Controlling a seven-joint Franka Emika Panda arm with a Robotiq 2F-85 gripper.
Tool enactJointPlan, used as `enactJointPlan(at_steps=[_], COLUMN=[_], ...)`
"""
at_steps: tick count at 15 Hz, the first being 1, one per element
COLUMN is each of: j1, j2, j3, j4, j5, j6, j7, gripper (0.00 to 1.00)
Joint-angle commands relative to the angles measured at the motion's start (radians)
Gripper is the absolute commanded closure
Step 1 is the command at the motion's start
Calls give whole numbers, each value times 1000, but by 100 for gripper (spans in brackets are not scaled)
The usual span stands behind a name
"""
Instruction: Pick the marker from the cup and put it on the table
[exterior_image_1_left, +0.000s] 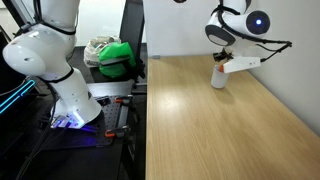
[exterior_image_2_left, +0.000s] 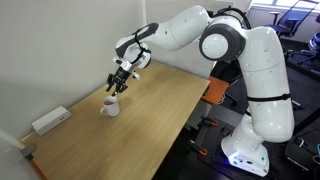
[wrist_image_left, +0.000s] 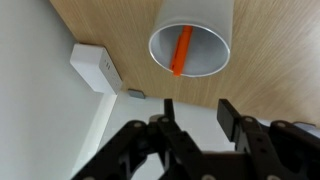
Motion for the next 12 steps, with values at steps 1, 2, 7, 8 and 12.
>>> enactJointPlan(at_steps=[1,2,7,8,12], j1=[-9,-9,-5,-3,2], j2=[17,22,49,54,77], j3=[17,17,19,19,27], j4=[16,19,29,30,46], j5=[-21,-23,-37,-44,-80], j6=[37,38,47,51,56], j7=[39,41,53,63,88], gripper=[49,52,62,60,60])
